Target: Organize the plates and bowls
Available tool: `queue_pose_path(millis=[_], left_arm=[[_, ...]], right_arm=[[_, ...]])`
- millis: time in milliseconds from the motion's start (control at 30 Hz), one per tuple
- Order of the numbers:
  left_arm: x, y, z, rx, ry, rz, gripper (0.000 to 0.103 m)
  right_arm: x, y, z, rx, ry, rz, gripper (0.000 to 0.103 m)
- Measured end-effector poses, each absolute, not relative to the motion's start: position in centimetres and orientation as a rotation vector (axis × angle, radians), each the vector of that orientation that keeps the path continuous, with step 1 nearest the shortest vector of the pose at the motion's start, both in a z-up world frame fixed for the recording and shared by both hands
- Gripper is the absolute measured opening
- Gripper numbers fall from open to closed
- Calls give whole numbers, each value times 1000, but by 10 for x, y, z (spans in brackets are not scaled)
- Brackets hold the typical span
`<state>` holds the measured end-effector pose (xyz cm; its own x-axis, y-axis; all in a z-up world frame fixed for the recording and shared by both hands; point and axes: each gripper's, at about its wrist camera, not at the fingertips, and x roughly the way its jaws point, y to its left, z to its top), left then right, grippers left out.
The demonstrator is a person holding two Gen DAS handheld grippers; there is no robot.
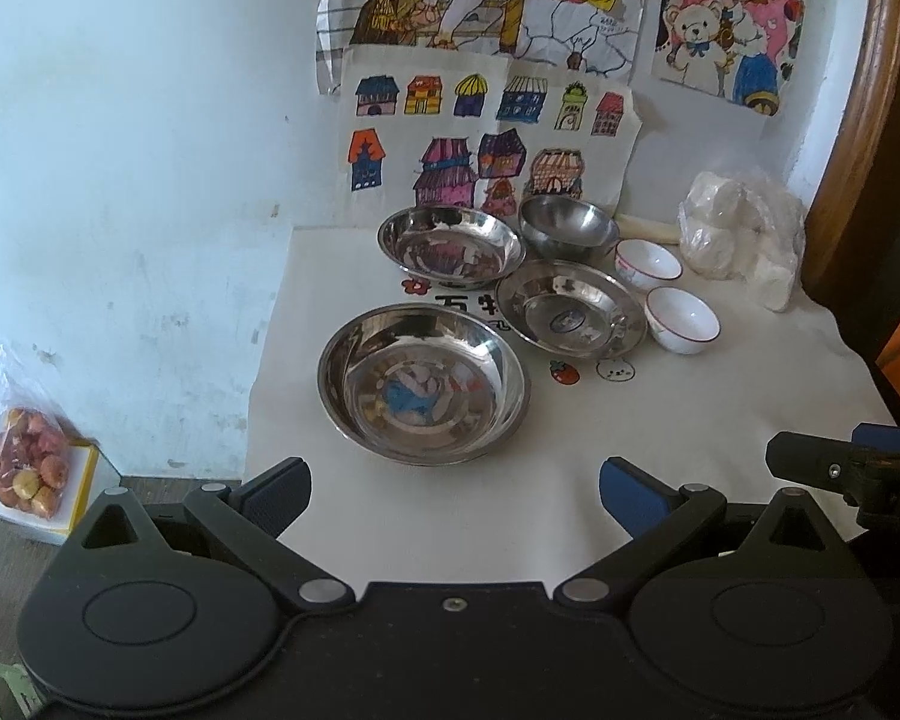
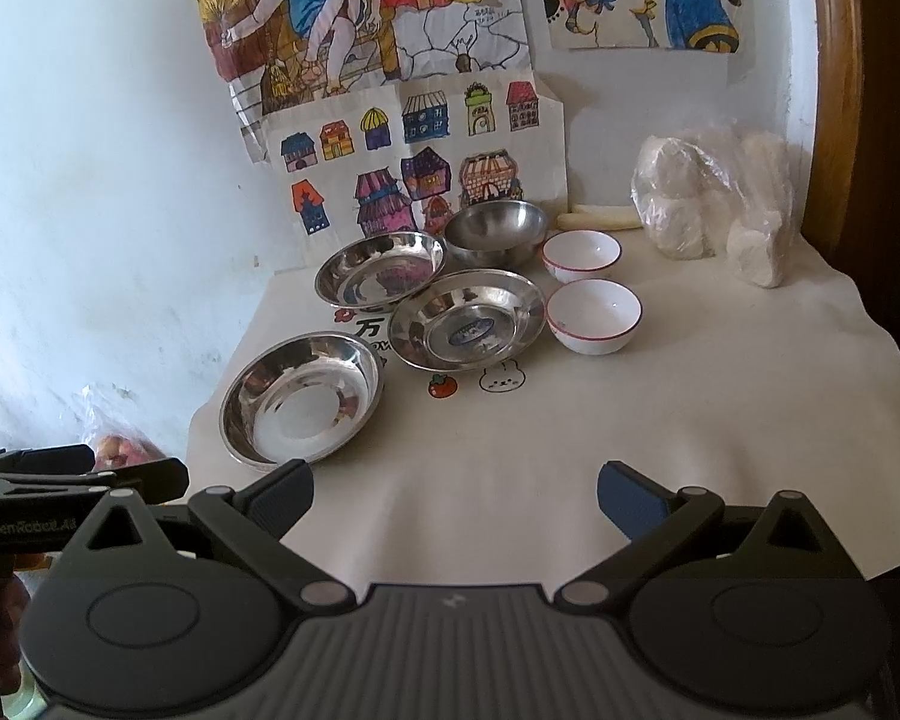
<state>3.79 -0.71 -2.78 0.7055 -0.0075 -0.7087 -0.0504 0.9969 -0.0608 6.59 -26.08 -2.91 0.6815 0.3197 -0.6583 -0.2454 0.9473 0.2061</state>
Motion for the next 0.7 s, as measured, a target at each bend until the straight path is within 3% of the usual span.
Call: queue_pose_path(millis=[700], left_arm=[[124,-25,-56,-294,938,328,102]], right_arm=[[182,-283,-48,-66,865,586,103]])
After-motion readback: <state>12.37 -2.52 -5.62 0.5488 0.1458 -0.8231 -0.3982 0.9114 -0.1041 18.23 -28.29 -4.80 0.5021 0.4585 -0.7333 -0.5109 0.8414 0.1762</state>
